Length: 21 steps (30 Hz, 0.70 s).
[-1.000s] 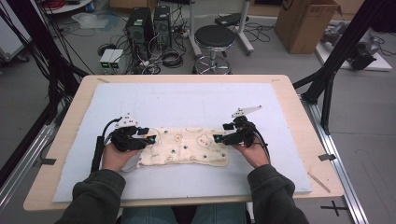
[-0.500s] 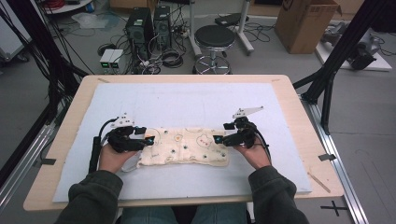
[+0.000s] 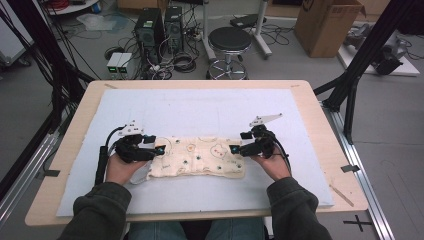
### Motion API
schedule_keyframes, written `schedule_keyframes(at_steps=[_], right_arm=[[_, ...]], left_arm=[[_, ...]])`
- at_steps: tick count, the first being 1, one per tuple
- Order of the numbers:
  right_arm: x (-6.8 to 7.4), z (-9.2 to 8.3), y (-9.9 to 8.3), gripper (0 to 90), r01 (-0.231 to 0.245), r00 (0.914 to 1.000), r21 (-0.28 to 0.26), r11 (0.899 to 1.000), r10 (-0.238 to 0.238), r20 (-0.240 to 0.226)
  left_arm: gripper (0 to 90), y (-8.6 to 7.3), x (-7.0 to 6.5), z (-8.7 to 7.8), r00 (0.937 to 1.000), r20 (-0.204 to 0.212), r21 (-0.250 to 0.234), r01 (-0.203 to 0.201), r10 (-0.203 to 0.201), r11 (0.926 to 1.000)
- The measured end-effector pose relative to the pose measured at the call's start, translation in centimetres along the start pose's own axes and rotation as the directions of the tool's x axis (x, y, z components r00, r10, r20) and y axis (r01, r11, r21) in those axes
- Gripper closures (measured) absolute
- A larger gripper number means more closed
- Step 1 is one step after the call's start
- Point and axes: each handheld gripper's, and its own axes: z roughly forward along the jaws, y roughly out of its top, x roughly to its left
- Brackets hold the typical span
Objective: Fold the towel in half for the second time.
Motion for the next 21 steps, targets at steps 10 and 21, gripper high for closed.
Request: schedule_keyframes(at_steps=[10,21], right_arm=[[-1.0,-0.2,1.0,23.8,-0.01,0.9998,0.029,1.0,0.01,0.015],[-3.3,1.1,1.8,34.3,-0.035,0.9981,0.084,0.996,0.031,0.054]], left_arm=[[41.5,0.2,0.9,0.3,0.999,-0.033,-0.02,0.029,-0.03,0.9994],[45.3,0.5,2.9,1.2,0.994,-0.072,-0.018,0.081,-0.082,0.9966]])
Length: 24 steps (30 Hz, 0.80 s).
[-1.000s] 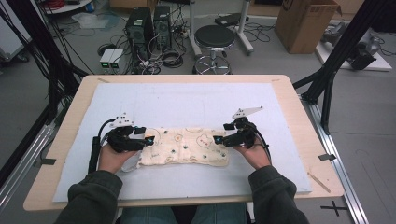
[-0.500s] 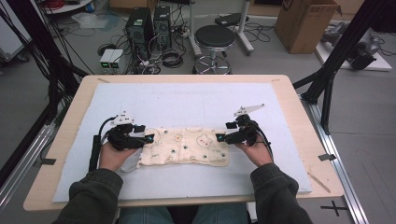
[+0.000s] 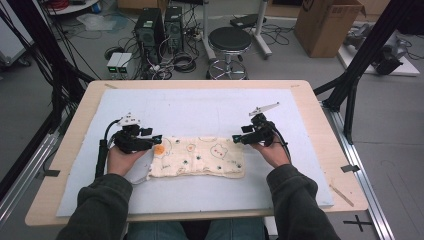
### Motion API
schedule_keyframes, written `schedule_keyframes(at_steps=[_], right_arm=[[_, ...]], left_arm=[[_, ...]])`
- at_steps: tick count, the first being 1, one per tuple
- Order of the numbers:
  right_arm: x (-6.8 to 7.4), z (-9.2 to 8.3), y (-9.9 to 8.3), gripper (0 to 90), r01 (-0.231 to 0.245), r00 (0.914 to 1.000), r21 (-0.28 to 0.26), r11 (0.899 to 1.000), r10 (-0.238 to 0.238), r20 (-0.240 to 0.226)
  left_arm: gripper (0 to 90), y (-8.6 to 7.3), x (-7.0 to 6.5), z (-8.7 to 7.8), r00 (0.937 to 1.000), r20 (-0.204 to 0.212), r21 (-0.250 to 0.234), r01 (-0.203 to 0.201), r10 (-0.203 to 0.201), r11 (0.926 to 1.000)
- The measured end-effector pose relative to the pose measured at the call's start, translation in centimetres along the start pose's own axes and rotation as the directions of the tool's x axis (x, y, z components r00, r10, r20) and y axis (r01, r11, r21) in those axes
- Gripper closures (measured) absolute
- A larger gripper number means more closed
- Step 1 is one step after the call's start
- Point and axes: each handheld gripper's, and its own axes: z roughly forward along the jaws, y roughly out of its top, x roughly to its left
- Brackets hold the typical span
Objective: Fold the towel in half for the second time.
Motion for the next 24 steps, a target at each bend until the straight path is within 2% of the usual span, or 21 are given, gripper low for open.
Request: schedule_keyframes(at_steps=[4,7,10,14,20,24], right_arm=[[-0.8,0.8,-0.2,40.0,-0.023,0.9997,0.035,0.999,0.023,-0.01],[-1.1,1.0,-0.3,46.6,-0.043,0.9985,0.03,0.999,0.044,-0.033],[-1.3,1.0,-0.3,53.6,-0.05,0.998,0.029,0.998,0.051,-0.037],[-1.4,1.3,-0.5,56.3,-0.067,0.9969,0.062,0.996,0.069,-0.038],[-1.3,1.8,-0.7,60.6,-0.056,0.9978,0.113,0.992,0.06,-0.027],[-1.0,1.9,-0.6,63.9,-0.039,0.999,0.122,0.992,0.041,-0.016]], left_arm=[[46.8,-0.3,0.5,0.5,0.9999,-0.008,0.016,0.011,-0.011,0.9998],[49.6,-0.3,0.6,0.8,0.9999,-0.009,0.015,0.009,-0.009,0.9998],[51.6,-0.4,0.6,1.2,0.9999,-0.012,0.026,0.012,-0.011,0.9996],[54.0,-0.6,0.6,1.6,0.9999,-0.009,0.047,0.013,-0.013,0.9988],[55.3,-0.8,0.6,2.0,0.9996,-0.026,0.083,0.015,-0.013,0.9964],[55.5,-1.0,0.8,2.0,0.9995,-0.029,0.12,0.016,-0.013,0.9926]])
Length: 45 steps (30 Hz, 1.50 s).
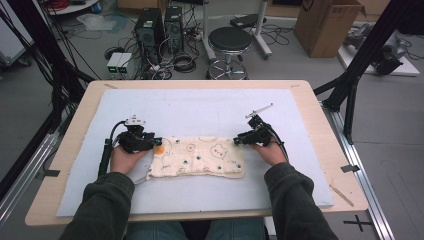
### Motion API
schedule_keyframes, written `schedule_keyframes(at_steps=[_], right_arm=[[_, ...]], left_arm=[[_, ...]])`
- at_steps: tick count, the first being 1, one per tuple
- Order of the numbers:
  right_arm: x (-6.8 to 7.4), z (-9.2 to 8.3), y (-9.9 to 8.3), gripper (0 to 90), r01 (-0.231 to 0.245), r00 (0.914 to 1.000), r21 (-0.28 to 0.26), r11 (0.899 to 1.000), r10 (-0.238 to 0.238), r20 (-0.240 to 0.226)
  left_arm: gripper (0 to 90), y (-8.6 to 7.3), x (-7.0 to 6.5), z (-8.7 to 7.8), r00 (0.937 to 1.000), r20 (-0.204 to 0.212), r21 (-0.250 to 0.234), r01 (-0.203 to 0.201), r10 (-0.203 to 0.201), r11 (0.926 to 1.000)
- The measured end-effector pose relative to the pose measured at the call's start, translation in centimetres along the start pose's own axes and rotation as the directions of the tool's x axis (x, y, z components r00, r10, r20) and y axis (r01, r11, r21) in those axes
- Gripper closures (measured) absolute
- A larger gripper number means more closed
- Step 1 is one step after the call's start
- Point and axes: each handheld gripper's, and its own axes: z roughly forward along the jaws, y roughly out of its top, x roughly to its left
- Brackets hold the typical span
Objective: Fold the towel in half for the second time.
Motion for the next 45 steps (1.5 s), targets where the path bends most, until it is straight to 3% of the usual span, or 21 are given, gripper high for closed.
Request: schedule_keyframes(at_steps=[9,16,20,30,45], right_arm=[[0.5,0.1,0.1,74.0,0.034,0.9994,0.025,0.999,-0.034,0.009],[0.4,0.1,0.1,81.2,0.041,0.9991,0.025,0.999,-0.041,-0.012],[0.2,0.0,0.0,82.8,0.033,0.999,0.016,0.999,-0.033,-0.03],[-0.1,-0.5,0.0,84.2,0.031,0.9983,-0.016,0.999,-0.032,-0.048],[-0.5,-2.0,1.3,84.3,0.039,0.999,-0.076,0.996,-0.041,-0.019]], left_arm=[[62.8,-0.1,-0.3,0.3,0.9994,-0.015,0.017,-0.03,0.03,0.9994],[80.0,0.0,-0.8,0.5,0.9976,0.008,0.013,-0.069,0.069,0.9975],[85.0,0.0,-0.7,0.4,0.9979,0.008,0.008,-0.064,0.064,0.9979],[86.7,0.3,-0.5,-0.1,0.9982,-0.01,-0.027,-0.059,0.059,0.9979],[86.9,1.7,-0.3,-0.9,0.9979,-0.02,-0.078,-0.063,0.062,0.995]])
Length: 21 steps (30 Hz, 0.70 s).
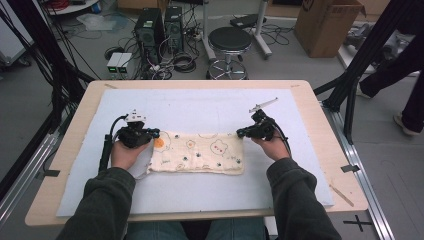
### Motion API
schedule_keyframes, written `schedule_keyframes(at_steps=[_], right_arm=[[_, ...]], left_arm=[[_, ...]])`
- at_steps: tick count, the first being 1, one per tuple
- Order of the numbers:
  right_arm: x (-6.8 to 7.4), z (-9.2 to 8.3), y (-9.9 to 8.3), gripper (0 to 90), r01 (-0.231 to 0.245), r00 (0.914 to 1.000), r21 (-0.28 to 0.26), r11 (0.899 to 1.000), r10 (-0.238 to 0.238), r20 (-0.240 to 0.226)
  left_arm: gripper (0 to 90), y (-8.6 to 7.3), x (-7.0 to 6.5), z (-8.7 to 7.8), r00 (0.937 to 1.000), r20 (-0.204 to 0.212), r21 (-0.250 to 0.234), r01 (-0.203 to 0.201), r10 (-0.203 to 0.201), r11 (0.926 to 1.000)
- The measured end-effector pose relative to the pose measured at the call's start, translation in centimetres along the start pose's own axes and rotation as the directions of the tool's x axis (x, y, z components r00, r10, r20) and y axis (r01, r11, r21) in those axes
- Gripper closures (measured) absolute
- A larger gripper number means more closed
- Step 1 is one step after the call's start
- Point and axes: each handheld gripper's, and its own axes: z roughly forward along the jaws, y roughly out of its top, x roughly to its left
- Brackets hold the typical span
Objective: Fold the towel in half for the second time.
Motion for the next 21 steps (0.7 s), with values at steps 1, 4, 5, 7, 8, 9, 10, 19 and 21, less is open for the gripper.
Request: schedule_keyframes(at_steps=[1,4,5,7,8,9,10,19,21], right_arm=[[0.0,-0.1,0.1,84.3,-0.004,1.0,-0.008,1.0,0.004,0.0],[-0.1,-0.3,0.0,84.3,-0.002,1.0,-0.013,1.0,0.002,0.003],[-0.1,-0.3,0.0,84.3,-0.002,1.0,-0.014,1.0,0.002,0.003],[0.1,-0.5,0.0,84.3,0.002,1.0,-0.016,1.0,-0.002,0.003],[0.2,-0.5,0.1,84.2,0.003,1.0,-0.02,1.0,-0.003,0.002],[0.3,-0.6,0.1,84.3,0.006,1.0,-0.02,1.0,-0.006,0.003],[0.4,-0.7,0.0,84.2,0.011,0.9999,-0.025,1.0,-0.011,0.004],[1.3,-1.5,0.0,84.2,0.035,0.9994,-0.055,0.998,-0.035,0.002],[1.6,-1.7,-0.1,84.2,0.043,0.9991,-0.057,0.997,-0.044,-0.002]], left_arm=[[86.9,0.0,0.1,-0.1,1.0,-0.001,0.0,-0.001,0.001,1.0],[86.9,0.0,0.0,-0.1,1.0,0.005,-0.001,-0.002,0.002,1.0],[86.9,0.0,0.0,-0.1,1.0,0.008,-0.005,-0.003,0.003,1.0],[86.9,0.0,0.0,-0.3,1.0,0.008,-0.006,-0.006,0.006,1.0],[86.9,0.0,0.0,-0.3,0.9999,0.008,-0.004,-0.011,0.011,0.9999],[86.9,0.0,-0.1,-0.4,0.9999,0.009,-0.003,-0.008,0.008,1.0],[86.9,0.0,-0.1,-0.5,0.9998,0.013,-0.005,-0.014,0.014,0.9999],[86.8,-0.2,-0.8,-1.5,0.9983,0.026,-0.014,-0.053,0.053,0.9985],[86.8,-0.3,-0.9,-1.6,0.9979,0.026,-0.011,-0.058,0.059,0.9982]])
